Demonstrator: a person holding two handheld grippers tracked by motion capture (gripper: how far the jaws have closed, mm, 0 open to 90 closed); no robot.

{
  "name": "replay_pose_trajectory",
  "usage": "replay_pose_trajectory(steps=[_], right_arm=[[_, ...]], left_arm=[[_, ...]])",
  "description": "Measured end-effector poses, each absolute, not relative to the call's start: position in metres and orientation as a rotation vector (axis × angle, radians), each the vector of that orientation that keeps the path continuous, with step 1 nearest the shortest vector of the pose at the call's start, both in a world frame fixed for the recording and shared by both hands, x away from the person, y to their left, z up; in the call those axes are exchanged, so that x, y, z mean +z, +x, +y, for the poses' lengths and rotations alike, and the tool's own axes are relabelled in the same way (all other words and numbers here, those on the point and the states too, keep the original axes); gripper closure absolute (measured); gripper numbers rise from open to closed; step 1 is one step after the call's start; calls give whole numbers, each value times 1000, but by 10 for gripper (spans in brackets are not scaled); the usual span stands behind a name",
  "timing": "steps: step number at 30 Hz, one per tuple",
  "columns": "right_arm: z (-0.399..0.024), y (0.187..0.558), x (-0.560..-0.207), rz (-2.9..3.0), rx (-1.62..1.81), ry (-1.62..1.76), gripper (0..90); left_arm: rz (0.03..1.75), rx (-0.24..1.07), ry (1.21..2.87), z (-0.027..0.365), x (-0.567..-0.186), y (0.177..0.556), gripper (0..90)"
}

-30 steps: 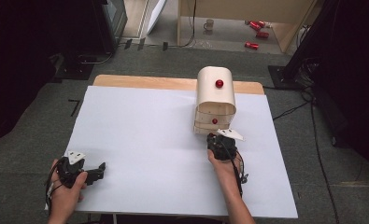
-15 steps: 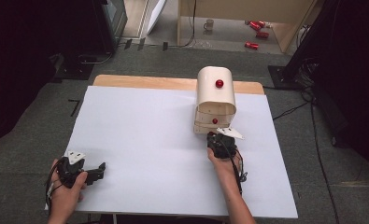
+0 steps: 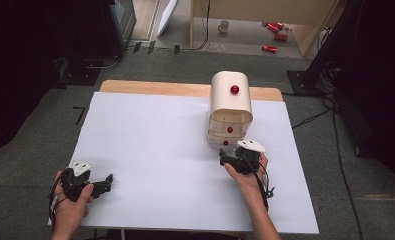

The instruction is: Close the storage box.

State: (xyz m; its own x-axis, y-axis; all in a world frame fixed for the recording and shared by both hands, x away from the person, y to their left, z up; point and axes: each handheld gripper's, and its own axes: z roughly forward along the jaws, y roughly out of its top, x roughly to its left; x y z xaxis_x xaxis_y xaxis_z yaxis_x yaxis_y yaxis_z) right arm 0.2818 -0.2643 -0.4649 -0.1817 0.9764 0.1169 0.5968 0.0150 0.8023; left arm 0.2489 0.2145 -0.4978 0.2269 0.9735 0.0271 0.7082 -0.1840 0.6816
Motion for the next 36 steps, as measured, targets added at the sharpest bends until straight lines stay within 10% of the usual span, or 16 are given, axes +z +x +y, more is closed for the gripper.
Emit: replay_pose_trajectory(steps=[36], right_arm=[[-345, 224, -475, 1800, 894, 1690, 93]], left_arm=[[1542, 637, 1962, 214, -498, 249, 0]])
